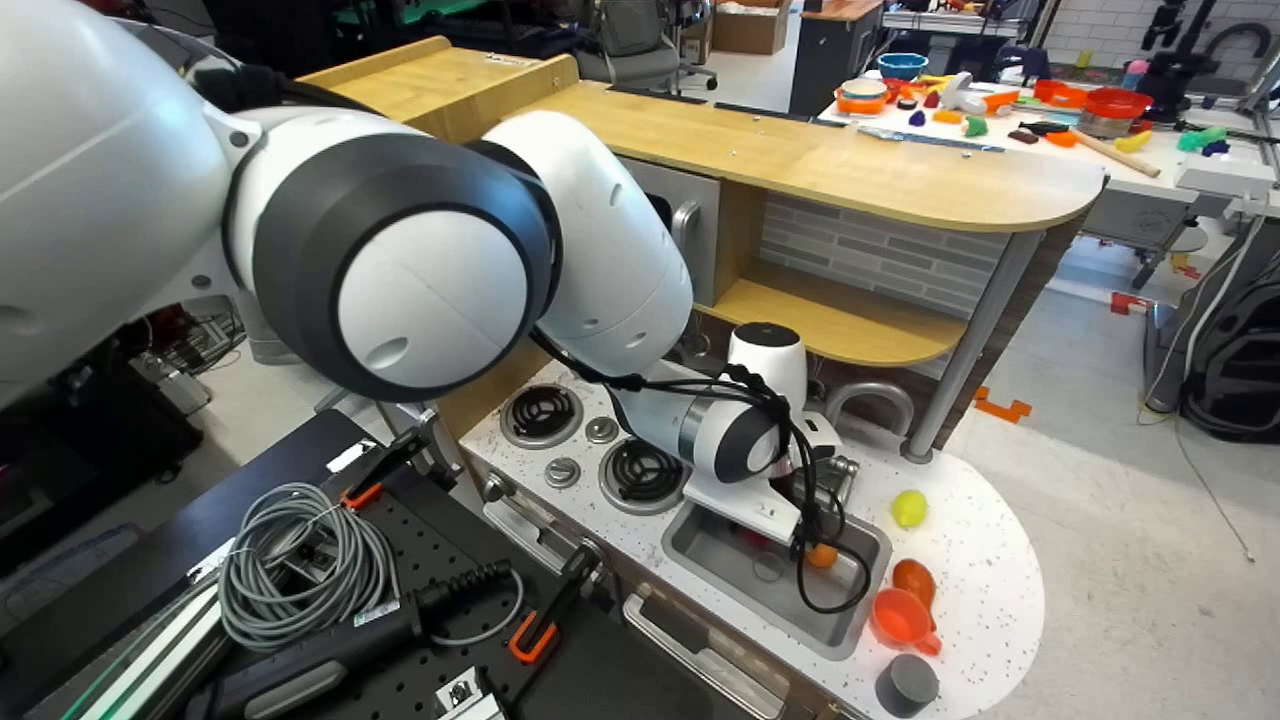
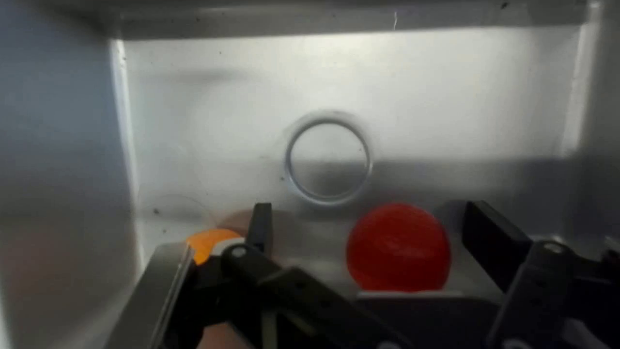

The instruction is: Pick up the tomato from the sink and put it on the stove

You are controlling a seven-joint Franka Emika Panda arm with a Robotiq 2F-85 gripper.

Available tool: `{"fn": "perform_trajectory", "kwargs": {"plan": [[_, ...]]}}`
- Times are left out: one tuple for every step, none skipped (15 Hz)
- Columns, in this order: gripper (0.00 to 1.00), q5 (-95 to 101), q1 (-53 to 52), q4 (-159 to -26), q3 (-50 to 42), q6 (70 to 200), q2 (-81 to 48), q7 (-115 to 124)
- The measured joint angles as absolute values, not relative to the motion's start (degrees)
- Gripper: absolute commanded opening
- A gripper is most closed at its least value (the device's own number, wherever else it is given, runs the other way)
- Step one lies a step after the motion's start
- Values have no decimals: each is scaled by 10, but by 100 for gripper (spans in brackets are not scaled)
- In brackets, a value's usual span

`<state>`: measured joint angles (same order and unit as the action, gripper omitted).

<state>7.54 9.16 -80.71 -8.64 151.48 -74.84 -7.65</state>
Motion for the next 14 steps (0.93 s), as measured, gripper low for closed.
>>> {"fn": "perform_trajectory", "kwargs": {"plan": [[72,75,91,-809,-83,1528,-748,-81],[66,75,91,-809,-79,1534,-748,-85],[56,75,90,-809,-75,1540,-748,-88],[49,75,90,-809,-73,1542,-748,-90],[42,75,90,-809,-72,1542,-748,-91],[34,75,90,-809,-71,1542,-748,-92],[28,75,90,-809,-70,1542,-747,-94],[21,75,90,-810,-69,1542,-747,-94],[21,75,90,-810,-69,1542,-746,-94],[21,75,91,-810,-69,1542,-745,-93],[21,75,91,-814,-72,1542,-742,-92],[21,75,91,-822,-77,1542,-736,-90],[21,75,91,-833,-82,1542,-727,-87],[21,75,91,-847,-89,1542,-716,-84]]}}
